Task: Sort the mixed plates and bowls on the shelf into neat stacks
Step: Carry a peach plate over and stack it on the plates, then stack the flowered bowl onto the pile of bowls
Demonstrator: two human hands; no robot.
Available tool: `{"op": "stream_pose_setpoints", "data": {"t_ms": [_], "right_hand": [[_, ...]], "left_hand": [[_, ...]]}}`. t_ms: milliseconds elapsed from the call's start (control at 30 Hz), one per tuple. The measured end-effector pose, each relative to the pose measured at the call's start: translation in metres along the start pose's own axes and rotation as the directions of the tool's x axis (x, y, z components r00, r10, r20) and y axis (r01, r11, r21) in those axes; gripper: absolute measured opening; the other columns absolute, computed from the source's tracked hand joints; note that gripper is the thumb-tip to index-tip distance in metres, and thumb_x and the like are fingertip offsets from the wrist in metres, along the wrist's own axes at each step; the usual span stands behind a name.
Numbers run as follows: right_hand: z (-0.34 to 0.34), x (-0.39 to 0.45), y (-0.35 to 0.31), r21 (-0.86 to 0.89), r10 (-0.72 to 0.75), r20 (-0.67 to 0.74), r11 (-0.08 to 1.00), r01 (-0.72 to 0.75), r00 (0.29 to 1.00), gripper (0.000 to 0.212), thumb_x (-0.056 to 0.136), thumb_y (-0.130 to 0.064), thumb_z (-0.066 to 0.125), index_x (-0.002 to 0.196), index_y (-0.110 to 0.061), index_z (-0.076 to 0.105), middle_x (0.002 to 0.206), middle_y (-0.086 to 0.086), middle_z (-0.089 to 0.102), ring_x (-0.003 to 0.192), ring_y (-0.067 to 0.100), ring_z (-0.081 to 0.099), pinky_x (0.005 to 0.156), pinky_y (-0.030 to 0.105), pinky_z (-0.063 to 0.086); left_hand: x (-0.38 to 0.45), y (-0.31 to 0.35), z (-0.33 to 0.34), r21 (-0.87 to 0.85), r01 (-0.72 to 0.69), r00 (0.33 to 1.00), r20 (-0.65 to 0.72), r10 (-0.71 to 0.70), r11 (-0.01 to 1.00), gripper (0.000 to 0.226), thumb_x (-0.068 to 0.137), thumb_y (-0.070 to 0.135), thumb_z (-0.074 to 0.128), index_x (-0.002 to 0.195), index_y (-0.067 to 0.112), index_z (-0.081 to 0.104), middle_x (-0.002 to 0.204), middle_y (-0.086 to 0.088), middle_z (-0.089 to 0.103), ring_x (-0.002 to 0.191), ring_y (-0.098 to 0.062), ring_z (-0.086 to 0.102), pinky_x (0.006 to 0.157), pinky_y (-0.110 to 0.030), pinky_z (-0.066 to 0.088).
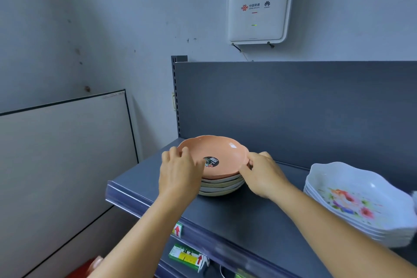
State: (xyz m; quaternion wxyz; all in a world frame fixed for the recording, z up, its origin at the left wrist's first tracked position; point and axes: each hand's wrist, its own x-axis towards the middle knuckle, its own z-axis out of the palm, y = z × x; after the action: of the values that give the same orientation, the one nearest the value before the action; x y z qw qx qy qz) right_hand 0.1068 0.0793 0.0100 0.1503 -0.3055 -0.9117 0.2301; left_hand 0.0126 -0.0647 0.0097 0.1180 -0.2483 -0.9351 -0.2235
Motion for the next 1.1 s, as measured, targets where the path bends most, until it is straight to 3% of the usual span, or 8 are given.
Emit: {"op": "stream_pose_setpoints", "data": {"t_ms": [67, 167, 300, 367, 467, 667, 800, 1100], "right_hand": [[-0.008, -0.011, 0.003, -0.119, -0.085, 0.011, 0.989, 0.086, 0.996, 0.029, 0.097, -0.033, 0.040, 0.117, -0.015, 0.053, 0.129, 0.003, 0.044, 0.111, 0.024, 0.048, 0.085, 0.033, 0.045], [-0.024, -0.031, 0.014, -0.262, -0.141, 0.009, 0.955, 0.138, 0.990, 0.043, 0.099, -0.034, 0.039, 0.137, -0.015, 0.038, 0.145, 0.000, 0.034, 0.136, 0.022, 0.029, 0.108, 0.032, 0.029], [-0.045, -0.054, 0.042, -0.346, -0.131, -0.055, 0.932, 0.105, 0.990, 0.023, 0.098, -0.033, 0.038, 0.114, -0.016, 0.040, 0.133, -0.002, 0.041, 0.133, 0.023, 0.031, 0.109, 0.030, 0.025], [-0.059, -0.068, 0.060, -0.350, -0.084, -0.059, 0.935, 0.058, 0.995, 0.037, 0.099, -0.034, 0.037, 0.130, -0.015, 0.039, 0.141, -0.002, 0.037, 0.139, 0.022, 0.024, 0.113, 0.031, 0.020], [-0.081, -0.091, 0.090, -0.349, -0.040, -0.126, 0.937, -0.007, 0.991, 0.039, 0.098, -0.034, 0.036, 0.132, -0.015, 0.039, 0.140, -0.005, 0.038, 0.137, 0.018, 0.027, 0.110, 0.027, 0.019], [-0.130, -0.154, 0.153, -0.337, 0.105, -0.183, 0.927, -0.163, 0.977, 0.043, 0.098, -0.037, 0.038, 0.136, -0.017, 0.035, 0.141, -0.006, 0.036, 0.138, 0.019, 0.026, 0.112, 0.029, 0.020], [-0.162, -0.201, 0.201, -0.324, 0.198, -0.200, 0.911, -0.256, 0.960, 0.039, 0.098, -0.039, 0.038, 0.131, -0.019, 0.037, 0.140, -0.008, 0.037, 0.136, 0.017, 0.028, 0.112, 0.029, 0.021], [-0.232, -0.325, 0.305, -0.315, 0.376, -0.253, 0.839, -0.444, 0.891, 0.068, 0.099, -0.045, 0.036, 0.154, -0.018, 0.005, 0.162, -0.006, 0.006, 0.149, 0.014, 0.002, 0.120, 0.033, 0.005]], "left_hand": [[-0.008, 0.013, 0.000, 0.079, -0.154, 0.988, 0.019, 0.153, 0.985, 0.042, 0.100, 0.042, 0.035, 0.126, 0.012, 0.048, 0.134, -0.004, 0.045, 0.124, -0.026, 0.035, 0.098, -0.032, 0.036], [-0.020, 0.036, 0.003, 0.152, -0.345, 0.938, 0.079, 0.337, 0.926, 0.040, 0.100, 0.039, 0.035, 0.129, 0.014, 0.046, 0.133, -0.001, 0.047, 0.123, -0.024, 0.039, 0.099, -0.030, 0.034], [-0.038, 0.071, 0.010, 0.147, -0.487, 0.873, 0.120, 0.473, 0.861, 0.045, 0.100, 0.042, 0.036, 0.137, 0.015, 0.039, 0.136, 0.002, 0.046, 0.127, -0.021, 0.040, 0.100, -0.028, 0.032], [-0.048, 0.091, 0.015, 0.104, -0.538, 0.841, 0.133, 0.525, 0.836, 0.054, 0.100, 0.042, 0.035, 0.146, 0.015, 0.029, 0.143, 0.002, 0.042, 0.133, -0.019, 0.034, 0.106, -0.027, 0.028], [-0.067, 0.122, 0.018, 0.060, -0.603, 0.793, 0.155, 0.590, 0.795, 0.061, 0.101, 0.043, 0.034, 0.152, 0.015, 0.019, 0.152, 0.003, 0.034, 0.141, -0.018, 0.027, 0.112, -0.027, 0.023], [-0.119, 0.196, 0.024, -0.060, -0.711, 0.689, 0.137, 0.711, 0.701, 0.040, 0.099, 0.043, 0.035, 0.133, 0.020, 0.038, 0.133, 0.009, 0.047, 0.125, -0.015, 0.040, 0.097, -0.023, 0.033], [-0.165, 0.248, 0.031, -0.124, -0.758, 0.623, 0.155, 0.767, 0.640, 0.048, 0.099, 0.042, 0.039, 0.140, 0.019, 0.034, 0.140, 0.007, 0.043, 0.132, -0.016, 0.035, 0.102, -0.024, 0.030], [-0.286, 0.365, 0.041, -0.181, -0.845, 0.472, 0.189, 0.861, 0.503, 0.058, 0.100, 0.042, 0.037, 0.150, 0.016, 0.023, 0.148, 0.003, 0.036, 0.137, -0.019, 0.030, 0.111, -0.026, 0.024]]}}
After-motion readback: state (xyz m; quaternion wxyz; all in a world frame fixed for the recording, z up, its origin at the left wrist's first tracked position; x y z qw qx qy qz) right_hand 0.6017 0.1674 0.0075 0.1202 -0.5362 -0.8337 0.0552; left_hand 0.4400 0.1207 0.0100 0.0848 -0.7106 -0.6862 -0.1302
